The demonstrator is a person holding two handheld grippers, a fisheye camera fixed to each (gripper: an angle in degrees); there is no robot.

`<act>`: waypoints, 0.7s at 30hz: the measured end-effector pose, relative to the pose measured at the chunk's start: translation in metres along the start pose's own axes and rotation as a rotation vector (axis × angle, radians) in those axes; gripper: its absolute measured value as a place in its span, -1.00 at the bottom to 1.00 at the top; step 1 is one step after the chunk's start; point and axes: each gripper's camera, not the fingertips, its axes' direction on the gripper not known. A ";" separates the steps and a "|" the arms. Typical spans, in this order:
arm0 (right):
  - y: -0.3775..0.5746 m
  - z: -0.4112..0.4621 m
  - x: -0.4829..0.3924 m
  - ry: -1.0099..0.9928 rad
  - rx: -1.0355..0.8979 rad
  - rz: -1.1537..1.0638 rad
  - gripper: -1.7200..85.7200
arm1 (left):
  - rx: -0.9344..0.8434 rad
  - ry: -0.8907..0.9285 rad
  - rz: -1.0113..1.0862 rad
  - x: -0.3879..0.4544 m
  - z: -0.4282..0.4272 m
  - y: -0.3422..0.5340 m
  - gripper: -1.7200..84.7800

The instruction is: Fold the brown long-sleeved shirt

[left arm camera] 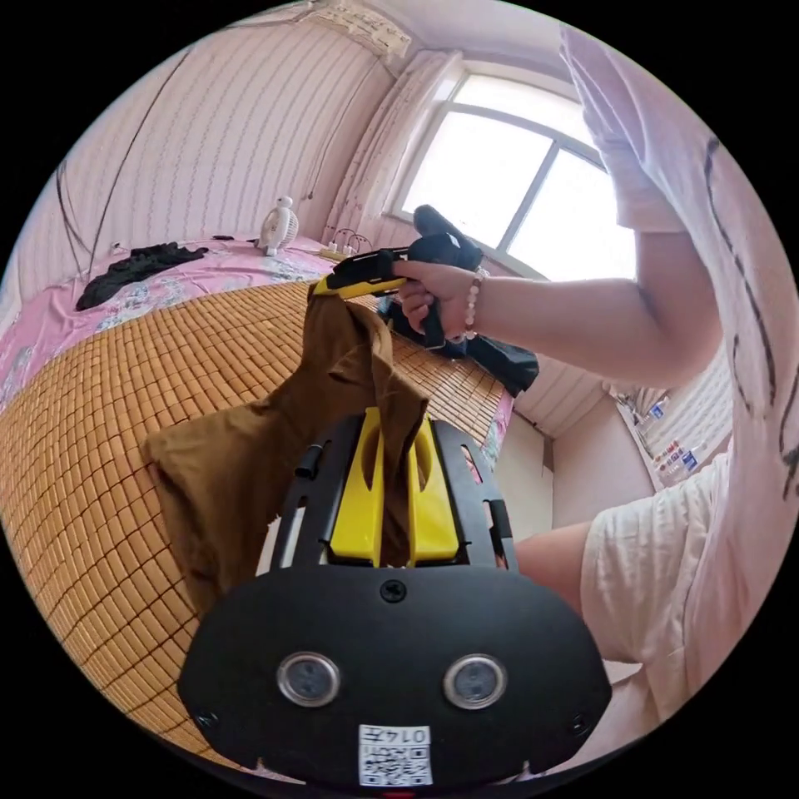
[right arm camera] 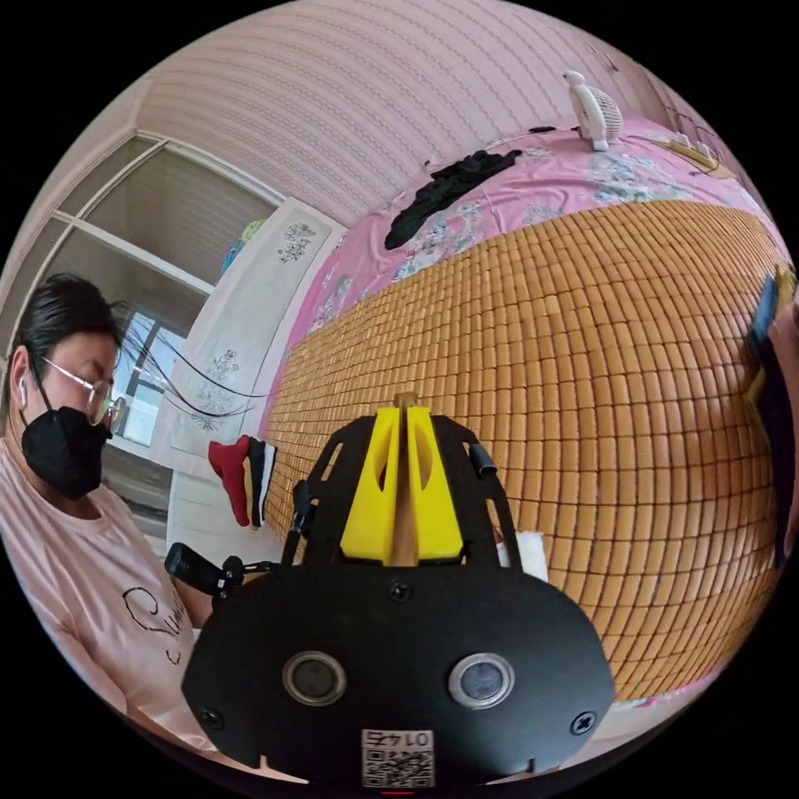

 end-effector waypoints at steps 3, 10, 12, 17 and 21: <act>-0.015 0.065 -0.048 -0.099 -0.056 -0.085 -0.87 | -0.013 -0.080 -0.119 -0.023 -0.032 0.017 -0.86; -0.006 0.214 -0.098 0.079 -0.322 -0.266 -0.80 | -0.241 -0.240 -0.380 -0.073 -0.047 0.104 -0.81; -0.008 0.224 -0.108 0.114 -0.328 -0.318 -0.78 | -0.272 -0.225 -0.470 -0.087 -0.051 0.125 -0.80; -0.008 0.275 -0.145 0.256 -0.431 -0.596 -0.65 | -0.264 -0.210 -0.605 -0.098 -0.072 0.149 -0.80; 0.000 0.318 -0.158 0.324 -0.570 -0.704 -0.64 | -0.296 -0.246 -0.690 -0.101 -0.088 0.168 -0.79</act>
